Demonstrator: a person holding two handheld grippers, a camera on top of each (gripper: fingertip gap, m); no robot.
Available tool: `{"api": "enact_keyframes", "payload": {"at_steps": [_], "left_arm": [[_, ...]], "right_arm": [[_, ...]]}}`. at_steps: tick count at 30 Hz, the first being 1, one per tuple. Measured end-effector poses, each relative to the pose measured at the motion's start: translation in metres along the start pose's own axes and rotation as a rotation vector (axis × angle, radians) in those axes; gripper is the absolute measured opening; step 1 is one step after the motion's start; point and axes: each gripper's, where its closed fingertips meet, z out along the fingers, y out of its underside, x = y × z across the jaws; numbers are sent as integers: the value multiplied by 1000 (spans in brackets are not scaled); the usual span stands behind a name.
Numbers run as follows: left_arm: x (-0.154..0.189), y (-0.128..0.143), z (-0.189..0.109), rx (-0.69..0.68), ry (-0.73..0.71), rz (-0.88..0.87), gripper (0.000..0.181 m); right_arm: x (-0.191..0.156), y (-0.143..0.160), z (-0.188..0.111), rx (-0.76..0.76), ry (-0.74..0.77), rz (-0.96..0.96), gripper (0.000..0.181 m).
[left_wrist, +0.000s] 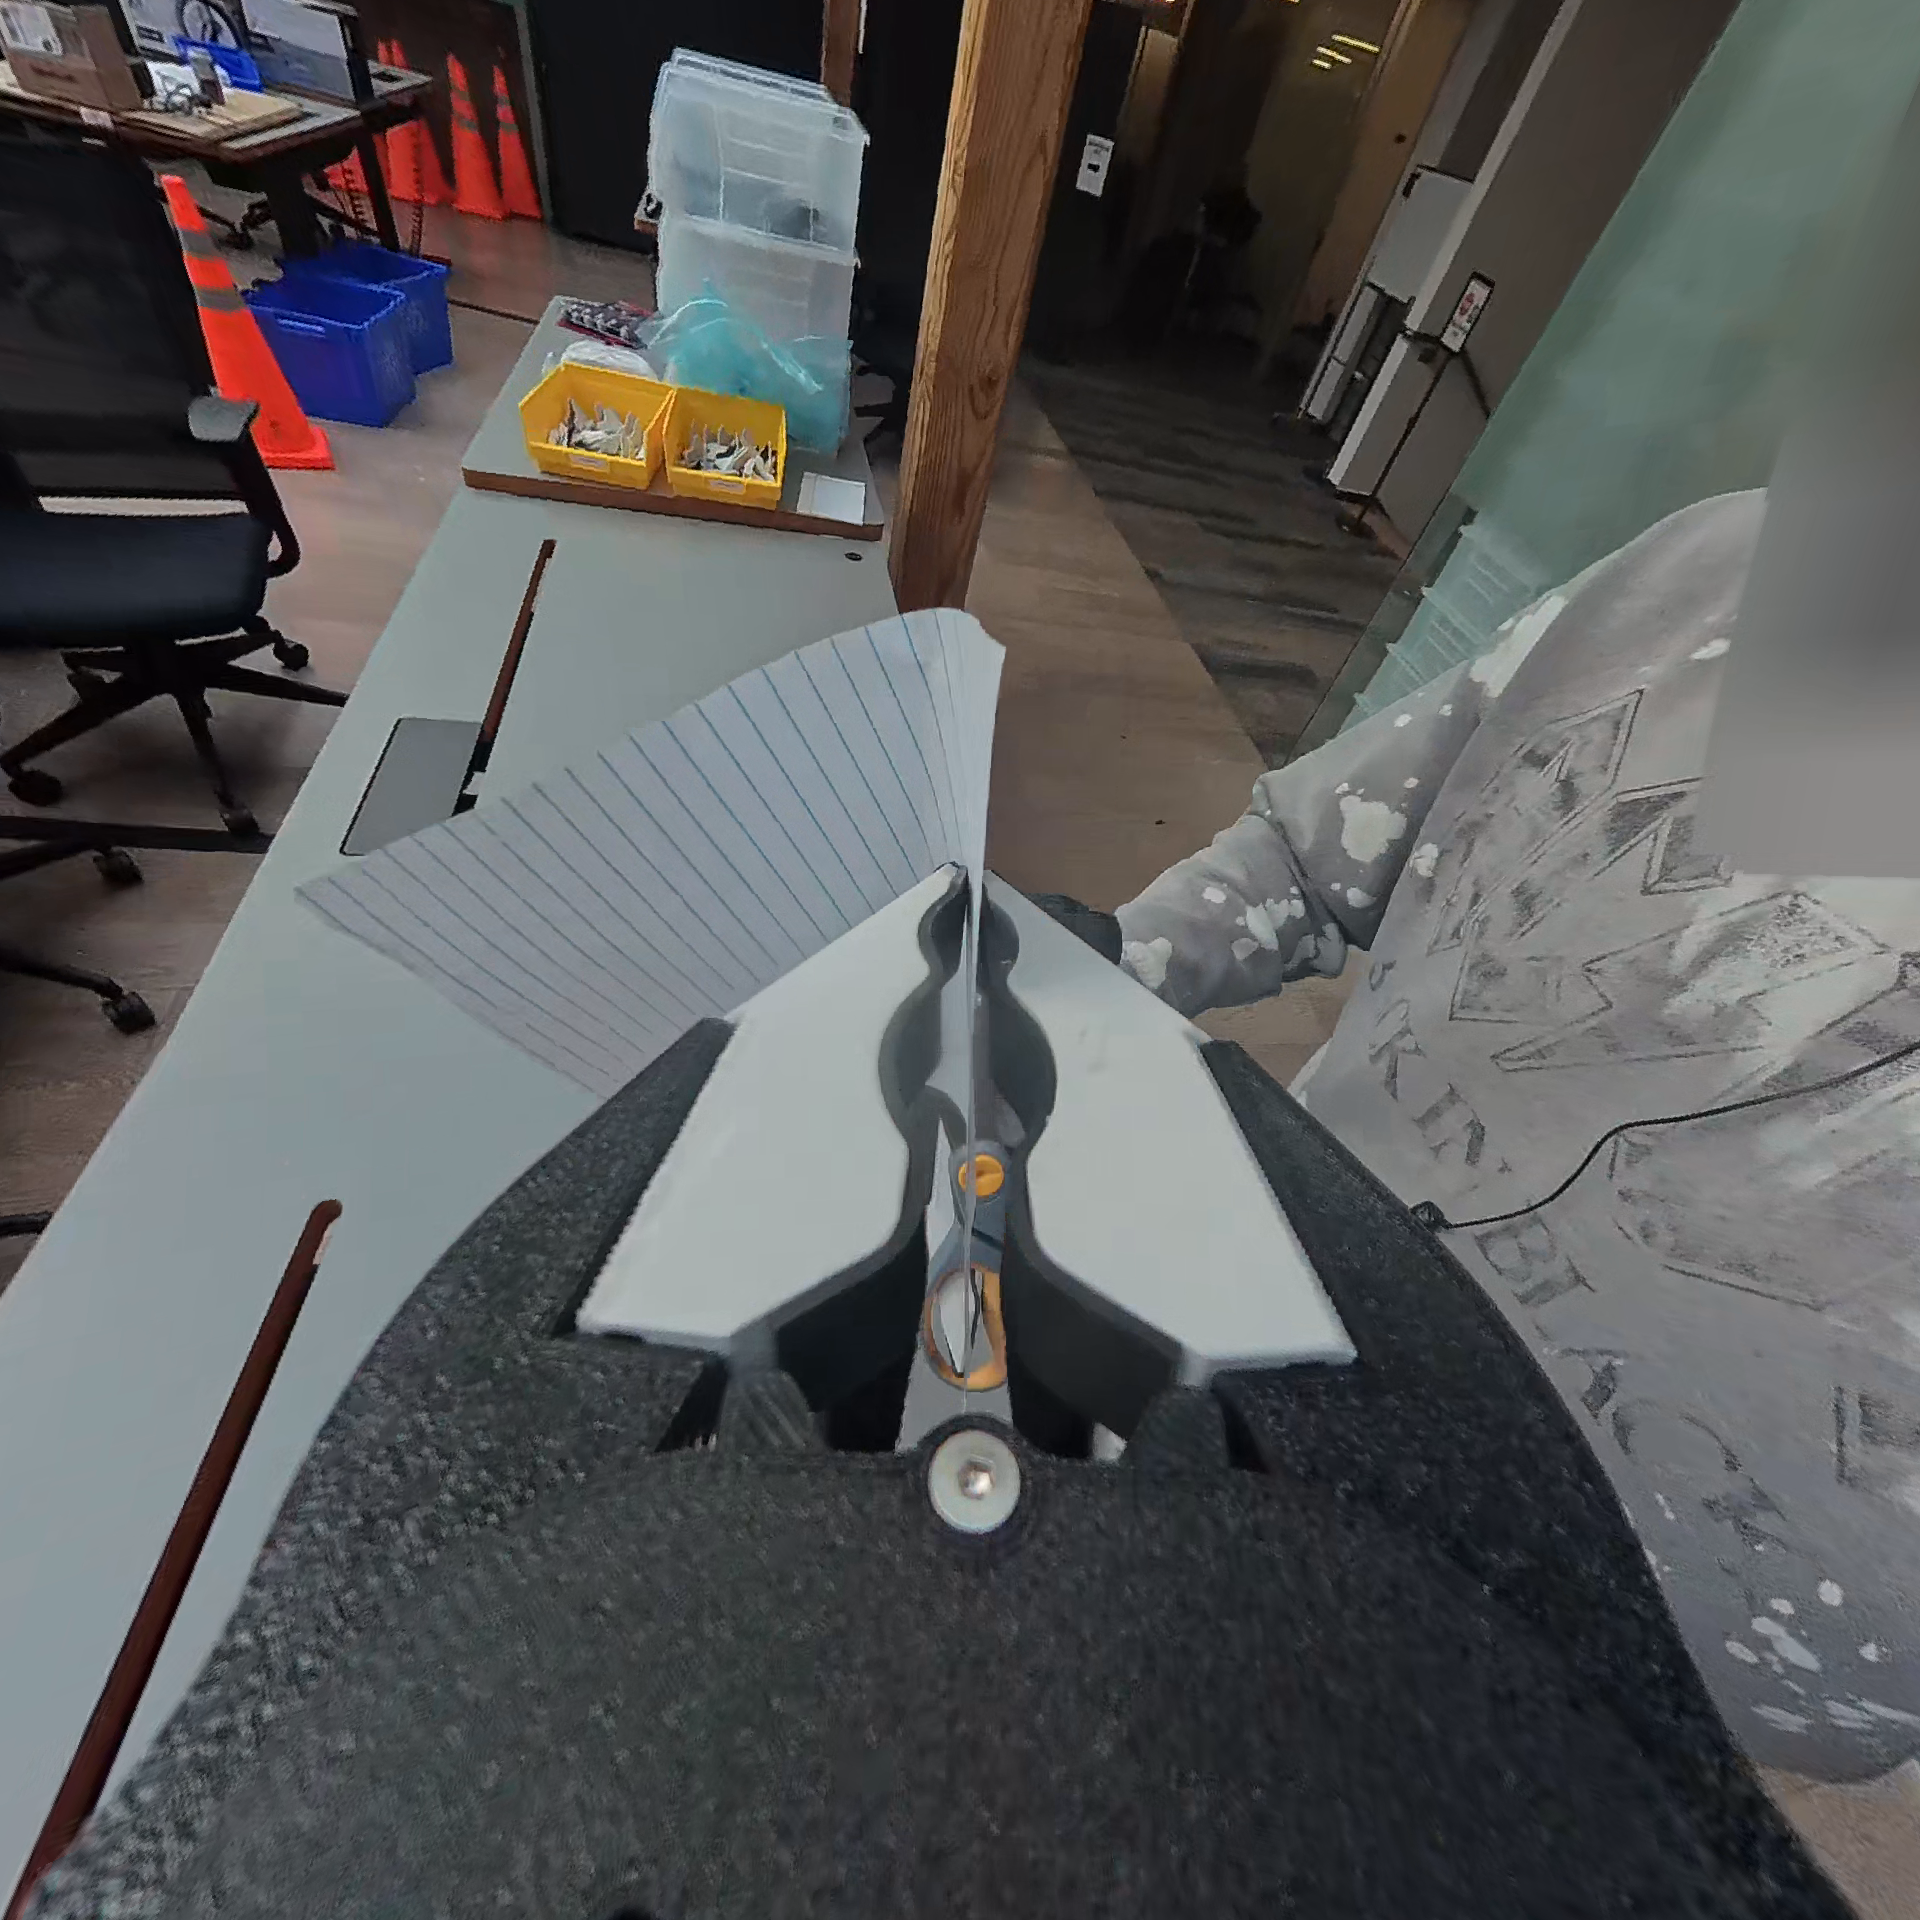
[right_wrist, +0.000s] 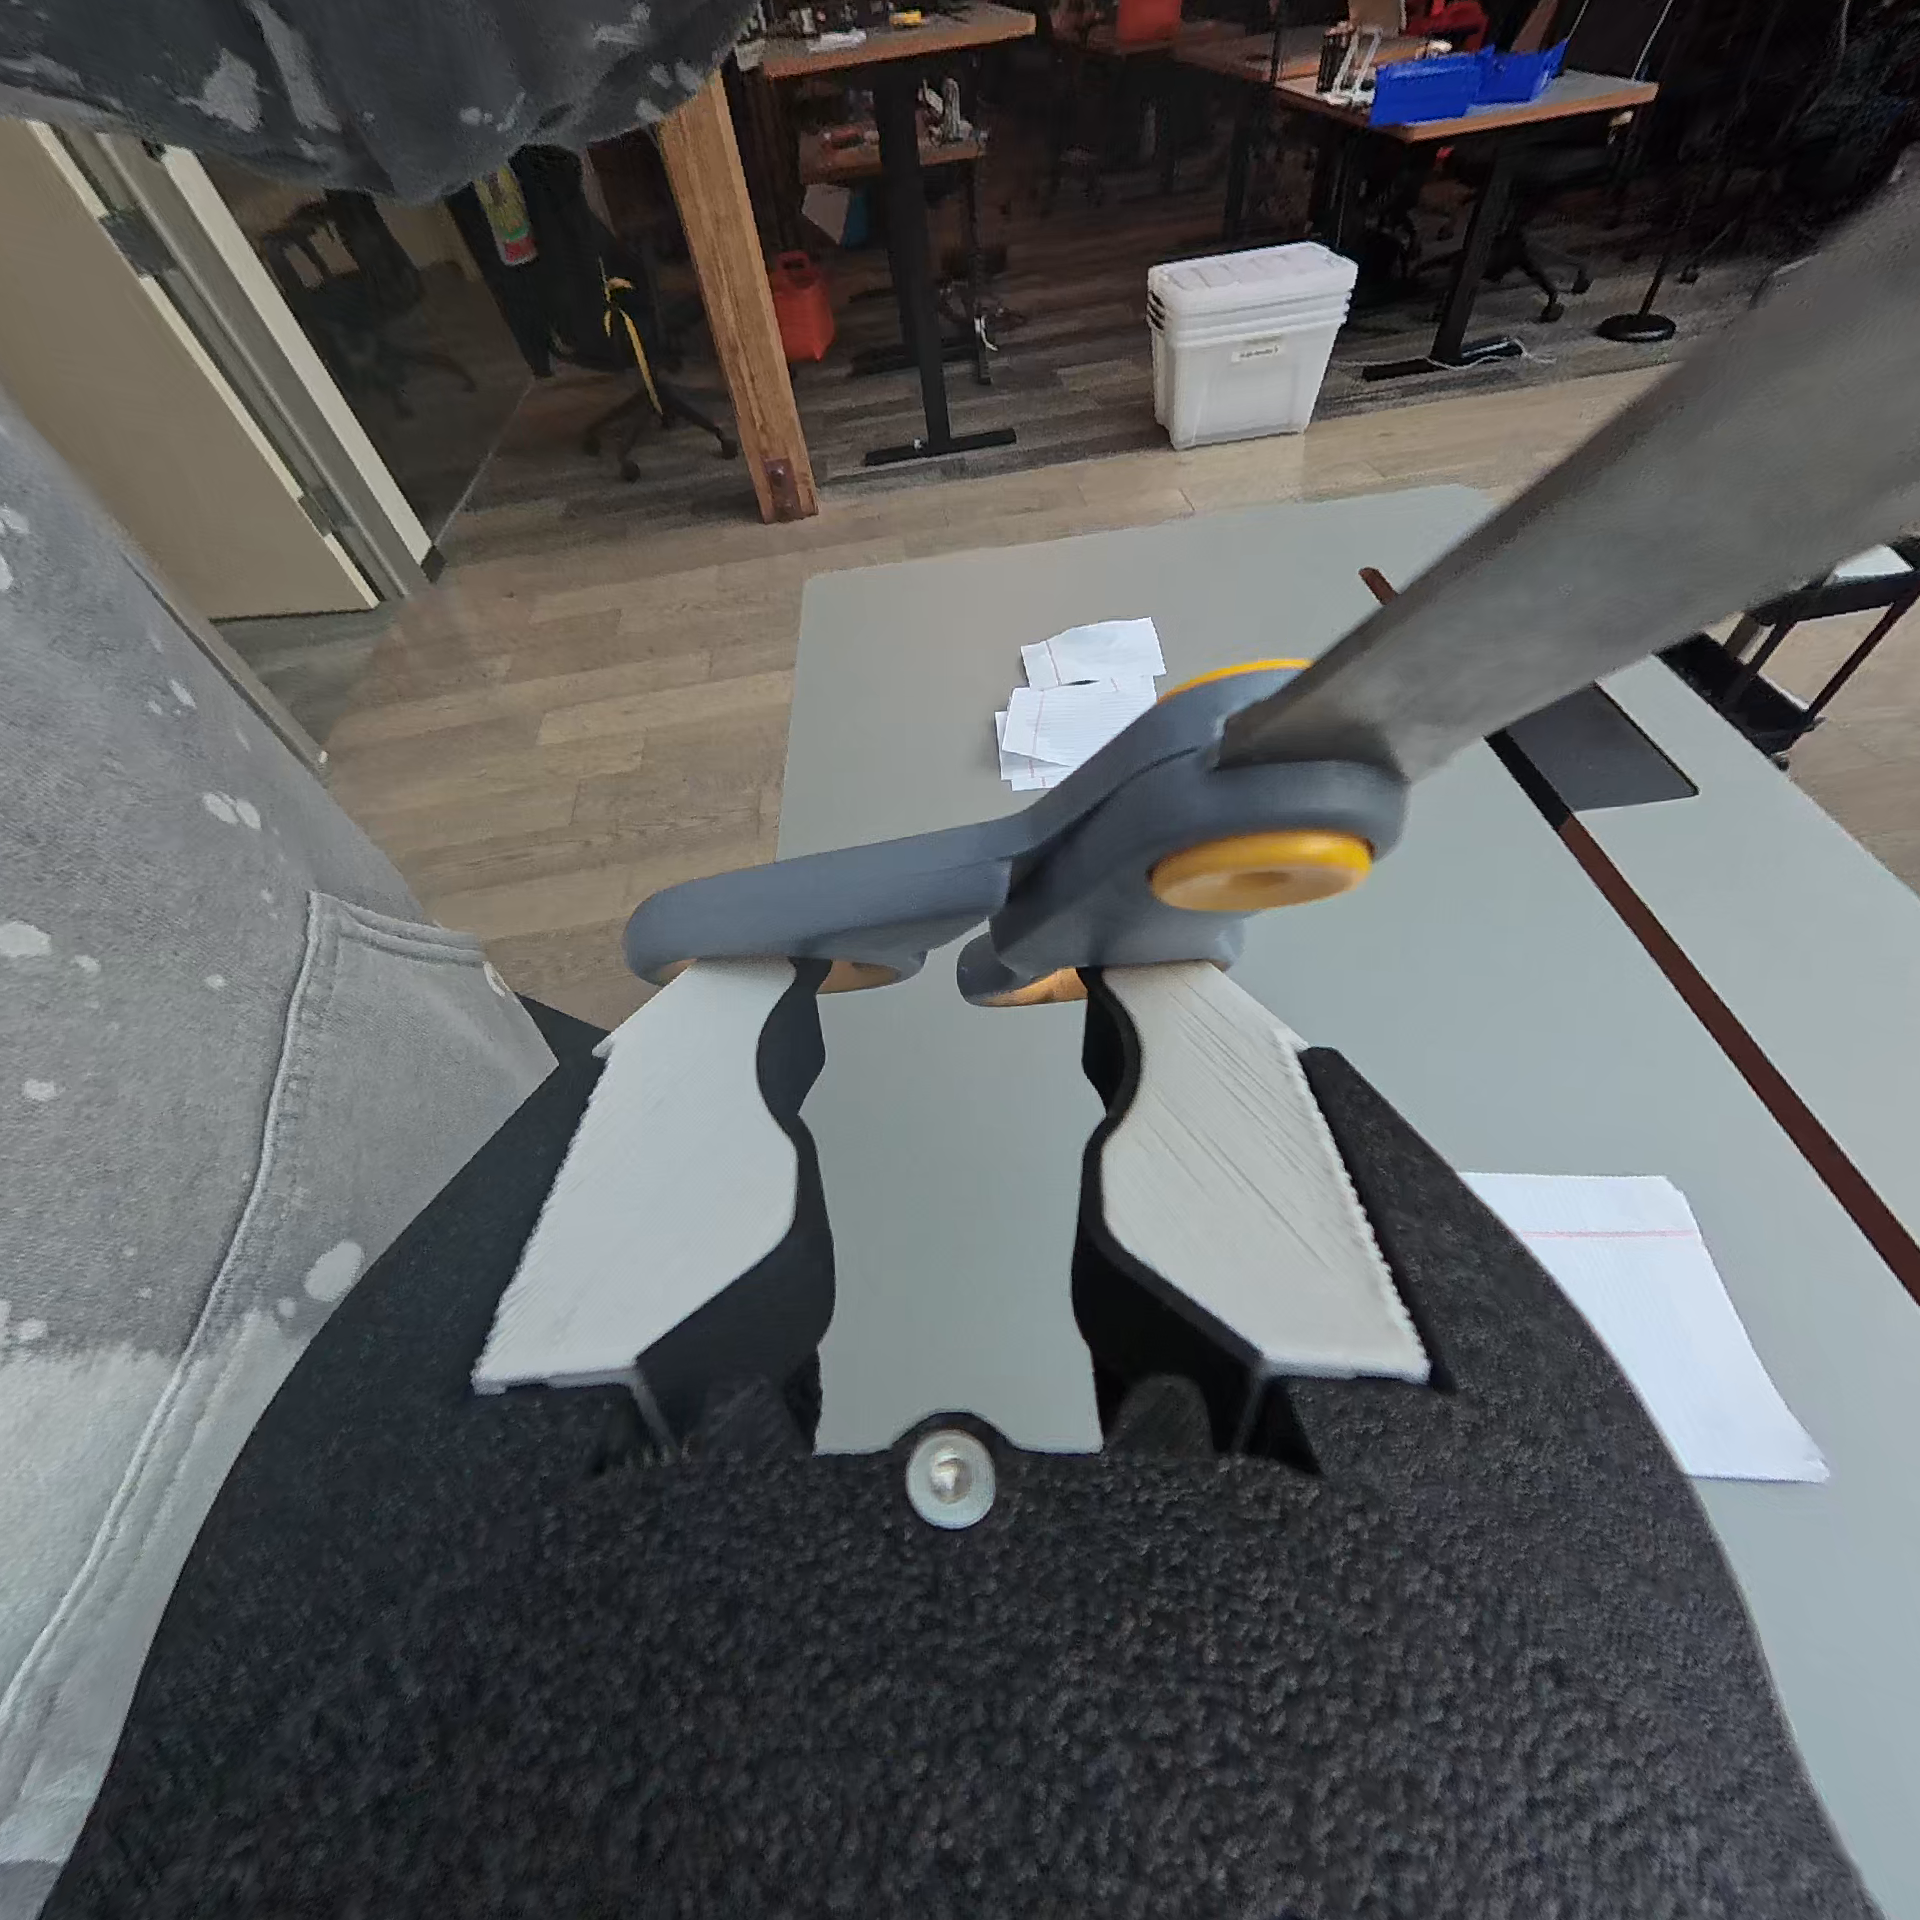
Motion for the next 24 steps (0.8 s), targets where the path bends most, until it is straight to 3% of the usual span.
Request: {"api": "enact_keyframes", "payload": {"at_steps": [5, 14, 18, 24], "left_arm": [[21, -48, 5, 11, 14, 95, 0], [55, -98, 2, 54, 43, 185, 0], [58, -105, -2, 45, 0, 201, 0], [66, -100, -6, 38, 13, 184, 0]], "right_arm": [[-3, -31, -8, -51, -13, -110, 53], [-15, -62, -12, -80, -41, -184, 55], [-16, -67, -9, -79, -41, -161, 81], [-16, -79, -10, -39, -37, -156, 81]]}}
